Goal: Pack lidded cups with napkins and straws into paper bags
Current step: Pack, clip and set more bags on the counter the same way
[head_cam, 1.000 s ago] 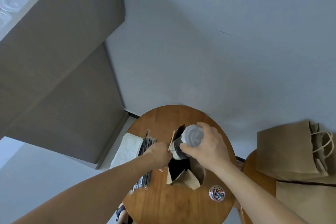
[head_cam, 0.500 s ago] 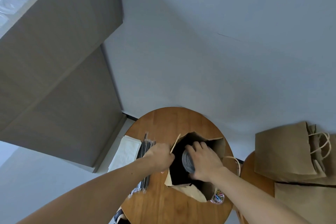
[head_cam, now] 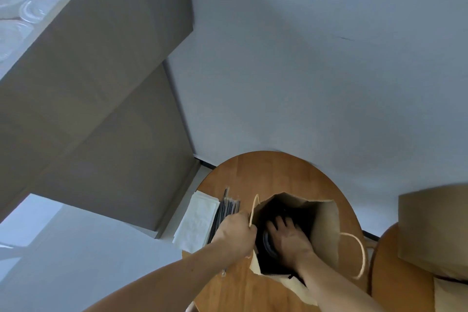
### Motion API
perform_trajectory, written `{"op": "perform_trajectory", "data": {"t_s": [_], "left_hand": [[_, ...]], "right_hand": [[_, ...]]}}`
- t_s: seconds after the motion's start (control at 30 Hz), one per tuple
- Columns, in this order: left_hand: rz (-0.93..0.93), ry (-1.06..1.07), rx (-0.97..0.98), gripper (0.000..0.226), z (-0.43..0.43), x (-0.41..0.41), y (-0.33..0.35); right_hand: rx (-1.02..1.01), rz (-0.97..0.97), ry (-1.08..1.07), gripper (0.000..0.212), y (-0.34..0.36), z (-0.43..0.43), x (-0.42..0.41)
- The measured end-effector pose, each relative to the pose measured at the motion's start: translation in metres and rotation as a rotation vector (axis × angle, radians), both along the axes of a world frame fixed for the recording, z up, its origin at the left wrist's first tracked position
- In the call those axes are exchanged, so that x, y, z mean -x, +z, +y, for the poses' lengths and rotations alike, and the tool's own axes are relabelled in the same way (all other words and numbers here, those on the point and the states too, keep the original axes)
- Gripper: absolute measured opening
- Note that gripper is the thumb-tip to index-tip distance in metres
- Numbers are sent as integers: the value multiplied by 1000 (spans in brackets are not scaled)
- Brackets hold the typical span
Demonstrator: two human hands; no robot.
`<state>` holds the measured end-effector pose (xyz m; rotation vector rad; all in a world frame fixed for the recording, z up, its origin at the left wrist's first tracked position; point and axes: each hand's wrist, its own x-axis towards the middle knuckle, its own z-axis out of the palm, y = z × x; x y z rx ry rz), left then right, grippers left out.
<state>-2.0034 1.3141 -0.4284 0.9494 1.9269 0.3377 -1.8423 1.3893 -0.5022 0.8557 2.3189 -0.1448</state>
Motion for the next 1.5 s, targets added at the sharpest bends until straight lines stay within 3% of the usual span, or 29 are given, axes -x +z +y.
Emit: {"op": "perform_trajectory", "data": {"t_s": [0.23, 0.33, 0.47, 0.57, 0.63, 0.7, 0.77, 0.87, 0.97, 1.1, 1.17, 1.5], "left_hand": [[-12, -36, -18, 16, -2, -5, 5], [9, -115, 9, 18, 2, -6, 16], [-14, -252, 63, 16, 7, -1, 30], [-17, -390, 94, 53, 13, 11, 46], [97, -507, 82, 80, 21, 23, 56], [180, -549, 50, 88, 27, 36, 65], [213, -545, 5, 77, 30, 48, 77], [178, -399, -114, 6, 24, 68, 89], [161, -240, -114, 21, 12, 91, 84], [184, -170, -44, 28, -7, 127, 54], [202, -153, -6, 44, -13, 141, 34], [120, -26, 66, 46, -21, 176, -62]], "right_hand": [[44, -6, -21, 97, 13, 0, -6], [74, 42, -76, 81, 41, -4, -1], [79, 244, -75, 46, 95, -5, -6], [2, 312, -26, 47, 145, -3, -14], [-98, 370, 5, 50, 173, 6, -18], [-151, 454, -46, 50, 198, 16, -18], [-175, 568, -143, 47, 215, 26, -9], [-164, 750, -241, 40, 224, 25, 21], [-24, 816, -313, 40, 209, 8, 64], [247, 673, -519, 20, 154, -13, 118], [307, 631, -619, 30, 115, -21, 136], [301, 522, -898, 46, -35, -39, 175]]}}
